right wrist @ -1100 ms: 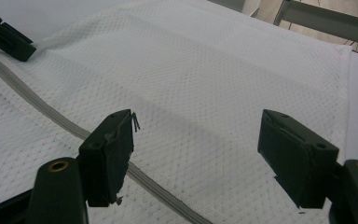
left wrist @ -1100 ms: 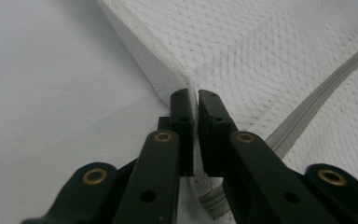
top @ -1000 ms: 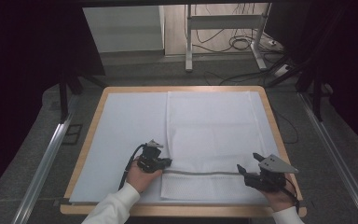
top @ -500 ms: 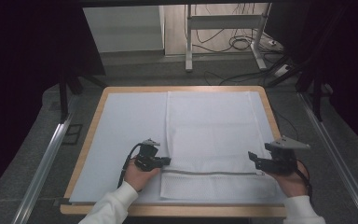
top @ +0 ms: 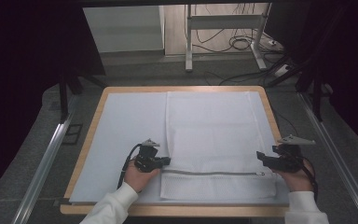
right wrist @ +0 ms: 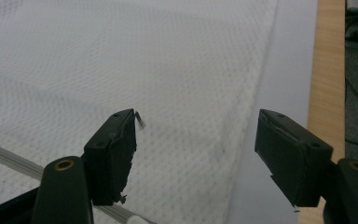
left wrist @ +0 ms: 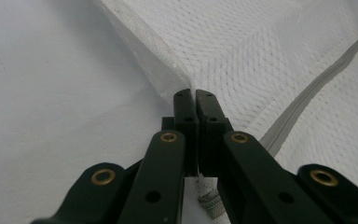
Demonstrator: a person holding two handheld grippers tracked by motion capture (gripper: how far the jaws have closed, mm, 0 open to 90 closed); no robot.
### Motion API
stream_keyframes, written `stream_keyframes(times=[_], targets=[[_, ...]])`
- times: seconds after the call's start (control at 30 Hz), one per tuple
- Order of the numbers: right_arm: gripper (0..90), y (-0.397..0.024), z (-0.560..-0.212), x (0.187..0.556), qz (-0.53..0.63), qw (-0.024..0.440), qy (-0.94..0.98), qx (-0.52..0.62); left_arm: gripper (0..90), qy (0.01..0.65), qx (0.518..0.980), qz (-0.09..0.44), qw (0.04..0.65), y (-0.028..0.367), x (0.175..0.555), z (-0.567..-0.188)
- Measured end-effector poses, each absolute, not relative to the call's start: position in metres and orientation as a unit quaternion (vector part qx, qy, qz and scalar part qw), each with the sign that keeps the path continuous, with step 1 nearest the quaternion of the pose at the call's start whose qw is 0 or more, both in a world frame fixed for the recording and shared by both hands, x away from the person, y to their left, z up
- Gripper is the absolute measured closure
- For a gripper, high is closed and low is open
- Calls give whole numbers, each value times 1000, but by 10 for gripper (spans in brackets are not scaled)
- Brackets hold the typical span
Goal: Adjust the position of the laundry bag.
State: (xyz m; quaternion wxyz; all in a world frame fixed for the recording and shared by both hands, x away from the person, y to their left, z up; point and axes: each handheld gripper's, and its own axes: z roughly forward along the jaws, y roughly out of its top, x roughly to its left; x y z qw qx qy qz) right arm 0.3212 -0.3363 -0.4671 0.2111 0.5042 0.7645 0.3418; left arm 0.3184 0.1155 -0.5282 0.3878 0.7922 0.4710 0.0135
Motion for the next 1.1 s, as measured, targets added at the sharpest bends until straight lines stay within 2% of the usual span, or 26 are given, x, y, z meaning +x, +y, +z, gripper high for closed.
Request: stream_keyframes(times=[0.7, 1.1], targets=[[362, -352, -484, 336, 303, 167, 757, 555, 893, 472, 787, 10, 396, 116, 319, -527], [432, -350, -496, 344, 280, 141, 762, 566, 893, 472, 786, 10, 400, 117, 319, -526]])
